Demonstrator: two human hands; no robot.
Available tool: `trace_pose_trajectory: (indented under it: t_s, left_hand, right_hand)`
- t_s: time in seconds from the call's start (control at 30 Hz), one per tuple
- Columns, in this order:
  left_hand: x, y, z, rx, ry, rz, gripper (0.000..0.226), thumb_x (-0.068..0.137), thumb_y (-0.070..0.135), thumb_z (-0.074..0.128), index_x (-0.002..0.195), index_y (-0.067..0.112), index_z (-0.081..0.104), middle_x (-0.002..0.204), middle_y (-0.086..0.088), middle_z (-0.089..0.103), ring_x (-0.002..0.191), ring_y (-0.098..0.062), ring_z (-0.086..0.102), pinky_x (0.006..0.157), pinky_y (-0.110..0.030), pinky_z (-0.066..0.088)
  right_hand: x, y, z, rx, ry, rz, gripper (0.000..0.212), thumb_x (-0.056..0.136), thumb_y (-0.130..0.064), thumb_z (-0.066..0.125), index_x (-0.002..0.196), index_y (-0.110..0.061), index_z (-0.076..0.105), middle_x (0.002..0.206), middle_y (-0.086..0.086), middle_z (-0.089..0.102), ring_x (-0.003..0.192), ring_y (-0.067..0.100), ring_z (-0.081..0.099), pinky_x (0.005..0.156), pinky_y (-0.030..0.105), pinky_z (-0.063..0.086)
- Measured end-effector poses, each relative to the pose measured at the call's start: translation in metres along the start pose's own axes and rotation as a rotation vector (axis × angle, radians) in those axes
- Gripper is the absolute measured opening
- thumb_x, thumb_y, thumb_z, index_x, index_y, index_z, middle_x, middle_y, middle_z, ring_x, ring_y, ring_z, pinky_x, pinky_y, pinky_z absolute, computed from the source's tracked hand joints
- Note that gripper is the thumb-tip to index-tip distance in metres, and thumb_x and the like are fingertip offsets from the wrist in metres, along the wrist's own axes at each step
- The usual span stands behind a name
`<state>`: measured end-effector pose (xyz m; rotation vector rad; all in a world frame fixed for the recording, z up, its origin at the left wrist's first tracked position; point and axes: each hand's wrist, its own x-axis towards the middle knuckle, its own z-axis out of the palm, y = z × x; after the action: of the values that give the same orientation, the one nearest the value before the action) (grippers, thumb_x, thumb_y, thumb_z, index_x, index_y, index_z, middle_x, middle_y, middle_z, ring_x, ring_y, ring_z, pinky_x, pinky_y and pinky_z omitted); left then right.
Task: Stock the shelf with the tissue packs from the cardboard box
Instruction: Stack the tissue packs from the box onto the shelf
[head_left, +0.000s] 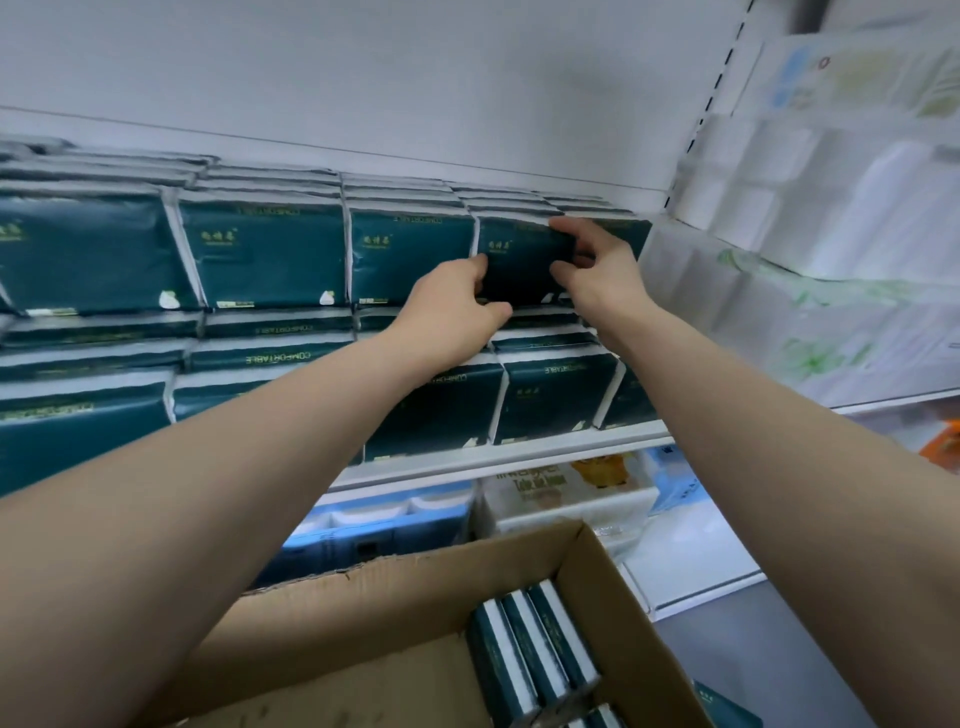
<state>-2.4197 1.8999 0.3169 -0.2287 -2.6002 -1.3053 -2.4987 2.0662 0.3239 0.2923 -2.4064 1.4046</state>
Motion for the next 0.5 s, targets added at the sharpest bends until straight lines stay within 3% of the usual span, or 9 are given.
trace_pose_trajectory:
  t_s: [0.2, 0.33, 0.5]
  left_hand:
    - [-0.009, 0.006, -0.001, 0.028, 0.022, -0.029, 0.060, 0.092, 0.023, 0.060, 0.147, 0.011, 0.038, 0.145, -0.010, 0.049, 0.133, -0.023, 0.046, 0.111, -0.036, 0.037]
    - [-0.027, 0.015, -0.005, -0.013, 0.066, 0.000, 0.059, 0.093, 0.020, 0.059, 0.147, 0.014, 0.038, 0.146, -0.007, 0.047, 0.133, -0.019, 0.046, 0.112, -0.035, 0.036]
    - [-0.067, 0.024, -0.004, -0.126, 0.093, 0.088, 0.049, 0.090, 0.011, 0.063, 0.137, 0.019, 0.053, 0.136, 0.001, 0.057, 0.125, -0.012, 0.052, 0.109, -0.026, 0.039]
  right_hand:
    - [-0.015, -0.007, -0.010, -0.043, 0.003, -0.017, 0.068, 0.090, 0.002, 0.054, 0.143, -0.040, 0.045, 0.140, 0.006, 0.046, 0.122, 0.017, 0.051, 0.099, 0.029, 0.048]
    - [-0.041, -0.017, -0.022, -0.017, 0.026, -0.012, 0.064, 0.090, 0.000, 0.056, 0.142, -0.035, 0.045, 0.136, 0.005, 0.048, 0.121, 0.015, 0.053, 0.102, 0.033, 0.049]
    - [-0.096, -0.025, -0.030, 0.029, 0.087, -0.007, 0.047, 0.092, -0.008, 0.061, 0.134, -0.029, 0.053, 0.115, -0.003, 0.057, 0.103, 0.007, 0.059, 0.094, 0.029, 0.052]
